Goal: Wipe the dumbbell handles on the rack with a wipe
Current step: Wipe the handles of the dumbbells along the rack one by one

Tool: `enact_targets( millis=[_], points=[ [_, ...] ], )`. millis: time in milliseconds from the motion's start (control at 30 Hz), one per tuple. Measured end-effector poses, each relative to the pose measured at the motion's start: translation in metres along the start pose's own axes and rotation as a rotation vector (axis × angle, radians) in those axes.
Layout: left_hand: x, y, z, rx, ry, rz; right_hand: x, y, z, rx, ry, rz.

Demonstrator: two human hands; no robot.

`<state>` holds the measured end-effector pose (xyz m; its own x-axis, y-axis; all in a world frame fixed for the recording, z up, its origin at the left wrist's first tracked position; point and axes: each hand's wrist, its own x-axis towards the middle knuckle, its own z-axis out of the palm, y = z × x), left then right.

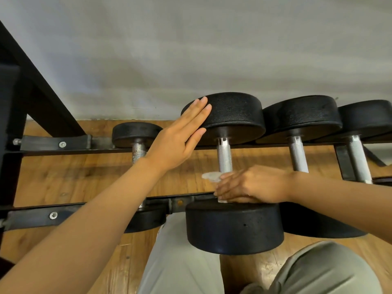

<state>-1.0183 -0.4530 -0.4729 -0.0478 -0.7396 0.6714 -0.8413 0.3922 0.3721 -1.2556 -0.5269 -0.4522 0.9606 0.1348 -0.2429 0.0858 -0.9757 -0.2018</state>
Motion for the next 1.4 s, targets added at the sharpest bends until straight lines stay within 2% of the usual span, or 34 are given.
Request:
enact_targets(
  millis=[67, 133, 267, 333, 500, 567, 633, 733, 833, 900, 1000, 1067, 1133, 1267, 1333, 1400],
  points=[
    [0.000, 0.001, 0.000, 0.000, 0.000, -0.003, 0.000, 0.005, -0.003, -0.012, -0.023, -0.052],
    [0.000, 0.001, 0.000, 0.000, 0.002, -0.002, 0.004, 0.014, -0.006, -0.100, 0.070, -0.058],
    [-0.001, 0.002, 0.000, 0.029, -0.012, -0.003, 0.012, 0.029, -0.023, -0.191, 0.275, 0.137],
    [-0.001, 0.003, 0.000, 0.024, -0.020, -0.016, 0.011, 0.022, -0.015, -0.197, 0.322, 0.162],
    [-0.001, 0.004, 0.000, -0.002, -0.018, -0.037, -0.007, 0.003, 0.009, 0.000, 0.143, -0.005],
    [-0.001, 0.005, 0.000, -0.006, -0.025, -0.044, -0.004, 0.010, 0.001, -0.035, 0.100, -0.049],
    [0.000, 0.006, -0.001, -0.009, -0.032, -0.052, 0.005, 0.019, -0.010, -0.110, 0.153, -0.048],
    [0.000, 0.007, -0.001, 0.018, -0.044, -0.046, 0.015, 0.033, -0.027, -0.168, 0.284, 0.096],
    [0.000, 0.007, 0.000, 0.015, -0.027, -0.032, 0.016, 0.023, -0.019, -0.154, 0.309, 0.167],
    [-0.001, 0.007, 0.001, 0.001, -0.009, -0.033, 0.010, 0.005, -0.009, -0.101, 0.211, 0.094],
    [-0.001, 0.006, 0.002, 0.012, 0.005, -0.025, 0.011, -0.006, -0.007, -0.003, -0.073, 0.026],
    [-0.001, 0.006, 0.002, 0.023, 0.004, -0.016, 0.017, 0.002, -0.015, -0.038, -0.135, 0.014],
    [0.000, 0.005, 0.002, 0.026, 0.009, -0.008, 0.024, 0.013, -0.021, -0.138, -0.069, 0.019],
    [0.000, 0.003, 0.005, 0.052, 0.042, 0.032, 0.029, 0.029, -0.030, -0.228, 0.187, 0.137],
    [0.000, 0.002, 0.006, 0.063, 0.053, 0.045, 0.024, 0.023, -0.022, -0.215, 0.217, 0.134],
    [0.000, 0.002, 0.008, 0.064, 0.070, 0.050, 0.011, 0.011, -0.013, -0.140, 0.162, 0.093]
  ],
)
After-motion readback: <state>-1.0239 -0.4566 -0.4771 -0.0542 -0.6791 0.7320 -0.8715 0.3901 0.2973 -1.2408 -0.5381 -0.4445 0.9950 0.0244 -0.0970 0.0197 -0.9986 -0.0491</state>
